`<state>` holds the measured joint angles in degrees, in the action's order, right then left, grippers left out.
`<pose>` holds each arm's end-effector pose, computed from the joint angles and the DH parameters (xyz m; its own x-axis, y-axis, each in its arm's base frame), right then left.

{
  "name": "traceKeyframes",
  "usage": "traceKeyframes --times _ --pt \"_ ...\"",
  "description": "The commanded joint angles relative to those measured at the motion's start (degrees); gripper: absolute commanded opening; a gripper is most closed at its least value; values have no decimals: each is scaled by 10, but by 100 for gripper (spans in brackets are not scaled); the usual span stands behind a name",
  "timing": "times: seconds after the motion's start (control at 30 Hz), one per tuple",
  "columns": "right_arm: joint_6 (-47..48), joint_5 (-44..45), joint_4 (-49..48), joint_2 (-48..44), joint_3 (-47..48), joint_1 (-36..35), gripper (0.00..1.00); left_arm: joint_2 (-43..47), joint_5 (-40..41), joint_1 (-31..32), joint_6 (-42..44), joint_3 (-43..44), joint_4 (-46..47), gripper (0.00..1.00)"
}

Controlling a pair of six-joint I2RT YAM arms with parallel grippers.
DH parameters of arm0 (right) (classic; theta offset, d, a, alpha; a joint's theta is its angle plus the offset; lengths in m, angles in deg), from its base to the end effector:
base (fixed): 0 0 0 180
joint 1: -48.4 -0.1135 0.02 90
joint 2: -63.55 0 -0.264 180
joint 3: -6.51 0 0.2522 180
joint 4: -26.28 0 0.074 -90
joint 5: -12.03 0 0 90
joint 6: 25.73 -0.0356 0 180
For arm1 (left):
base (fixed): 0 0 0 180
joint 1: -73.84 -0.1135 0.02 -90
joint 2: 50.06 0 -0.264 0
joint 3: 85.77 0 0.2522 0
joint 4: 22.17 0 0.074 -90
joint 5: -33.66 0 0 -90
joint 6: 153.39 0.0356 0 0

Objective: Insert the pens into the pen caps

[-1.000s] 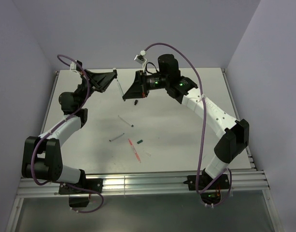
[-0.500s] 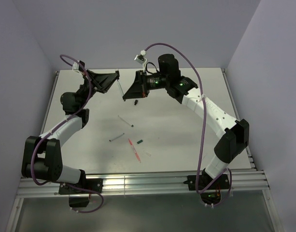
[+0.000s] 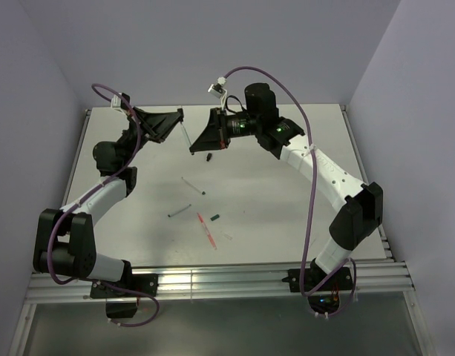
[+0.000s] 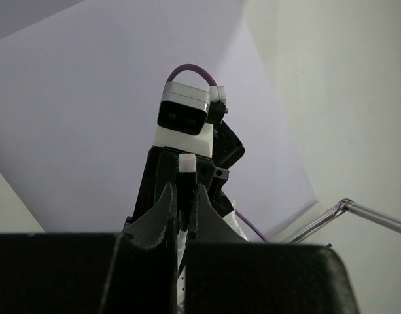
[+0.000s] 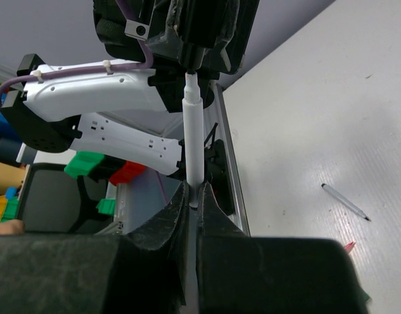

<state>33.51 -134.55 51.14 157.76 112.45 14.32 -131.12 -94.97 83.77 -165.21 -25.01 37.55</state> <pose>0.2960 0.2361 0.4068 -0.6638 -0.1090 -0.7399 -0.7475 0.0657 0.6610 0.2859 -0.0726 0.3514 -0.7250 -0.6493 -0.2298 0.4873 -0.2478 -0.8373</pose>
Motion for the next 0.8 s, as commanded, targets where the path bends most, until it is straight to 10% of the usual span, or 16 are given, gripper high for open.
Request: traceKeyframes --times 0.0,0.77 --pt "-7 -7 -39 -17 -3 6 0 9 0 -4 10 9 200 0" --pt "-10 -7 -41 -16 5 4 0 13 -2 -5 11 -8 205 0"
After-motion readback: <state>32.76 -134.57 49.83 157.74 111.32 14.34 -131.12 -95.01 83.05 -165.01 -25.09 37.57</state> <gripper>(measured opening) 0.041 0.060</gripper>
